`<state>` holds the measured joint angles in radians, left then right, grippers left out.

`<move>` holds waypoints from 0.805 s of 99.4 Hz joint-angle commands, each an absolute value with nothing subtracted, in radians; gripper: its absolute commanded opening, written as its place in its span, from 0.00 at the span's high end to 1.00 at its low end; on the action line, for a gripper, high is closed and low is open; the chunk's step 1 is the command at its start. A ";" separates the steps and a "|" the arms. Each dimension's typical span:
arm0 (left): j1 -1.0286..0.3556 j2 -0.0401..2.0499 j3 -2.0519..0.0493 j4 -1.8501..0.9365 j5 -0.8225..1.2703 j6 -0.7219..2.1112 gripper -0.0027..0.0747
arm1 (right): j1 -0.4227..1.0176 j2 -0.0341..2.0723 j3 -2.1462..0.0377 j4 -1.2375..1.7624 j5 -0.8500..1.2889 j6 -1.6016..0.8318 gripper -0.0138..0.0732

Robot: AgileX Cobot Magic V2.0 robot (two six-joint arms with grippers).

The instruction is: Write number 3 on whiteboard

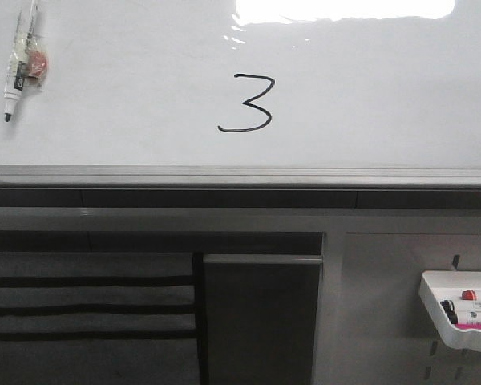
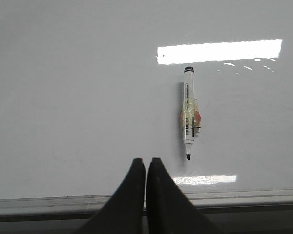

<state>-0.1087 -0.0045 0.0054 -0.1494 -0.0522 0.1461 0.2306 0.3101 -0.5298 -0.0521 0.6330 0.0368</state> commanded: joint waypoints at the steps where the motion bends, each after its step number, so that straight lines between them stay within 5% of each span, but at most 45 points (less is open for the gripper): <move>1: -0.116 -0.032 0.012 -0.157 -0.135 0.132 0.99 | 0.228 0.315 -0.554 -0.064 0.559 0.027 0.92; 20: -0.116 -0.032 0.012 -0.157 -0.135 0.132 0.99 | 0.210 0.267 -0.510 -0.068 0.514 0.027 0.92; 49: -0.116 -0.032 0.012 -0.157 -0.135 0.132 0.99 | 0.043 0.061 -0.129 0.058 0.050 0.040 0.92; 80: -0.116 -0.032 0.012 -0.157 -0.135 0.132 0.99 | 0.008 -0.025 0.035 0.100 -0.009 0.040 0.92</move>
<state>-0.1087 -0.0045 0.0054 -0.1494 -0.0543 0.1461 -0.0050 -0.0074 0.0104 0.0968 0.0800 0.0387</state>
